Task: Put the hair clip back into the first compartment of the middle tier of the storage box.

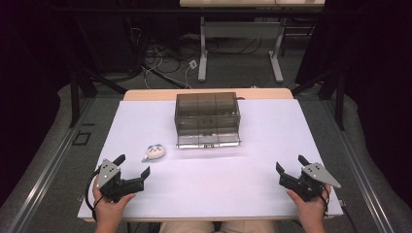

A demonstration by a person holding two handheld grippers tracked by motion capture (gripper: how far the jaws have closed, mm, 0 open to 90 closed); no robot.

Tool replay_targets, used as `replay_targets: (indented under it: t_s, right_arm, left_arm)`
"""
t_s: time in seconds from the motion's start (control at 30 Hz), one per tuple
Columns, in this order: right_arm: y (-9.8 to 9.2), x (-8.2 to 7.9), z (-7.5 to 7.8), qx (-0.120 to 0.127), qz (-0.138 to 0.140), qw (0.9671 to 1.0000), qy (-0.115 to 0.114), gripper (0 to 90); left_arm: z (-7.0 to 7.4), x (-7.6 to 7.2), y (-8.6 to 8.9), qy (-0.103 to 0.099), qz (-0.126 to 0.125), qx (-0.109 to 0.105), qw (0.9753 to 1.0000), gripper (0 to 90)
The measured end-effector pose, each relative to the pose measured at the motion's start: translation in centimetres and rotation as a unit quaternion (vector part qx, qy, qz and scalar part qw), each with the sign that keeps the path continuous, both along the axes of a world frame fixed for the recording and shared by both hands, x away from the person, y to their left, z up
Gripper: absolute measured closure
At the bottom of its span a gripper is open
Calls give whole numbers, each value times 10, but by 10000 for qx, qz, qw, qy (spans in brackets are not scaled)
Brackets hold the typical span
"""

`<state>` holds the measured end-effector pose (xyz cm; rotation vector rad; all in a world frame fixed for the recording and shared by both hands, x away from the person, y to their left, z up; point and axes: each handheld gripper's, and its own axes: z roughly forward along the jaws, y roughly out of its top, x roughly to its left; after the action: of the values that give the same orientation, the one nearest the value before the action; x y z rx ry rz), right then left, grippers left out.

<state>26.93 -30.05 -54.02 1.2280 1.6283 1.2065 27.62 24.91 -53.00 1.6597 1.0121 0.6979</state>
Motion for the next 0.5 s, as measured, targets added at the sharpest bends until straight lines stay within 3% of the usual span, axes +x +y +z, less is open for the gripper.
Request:
replay_targets:
  t_s: [0.5]
  right_arm:
    - [-1,-3,-3,15,-100,9999,96,155]
  left_arm:
    - [-2,5,-5,203,-74,-61,9997,4]
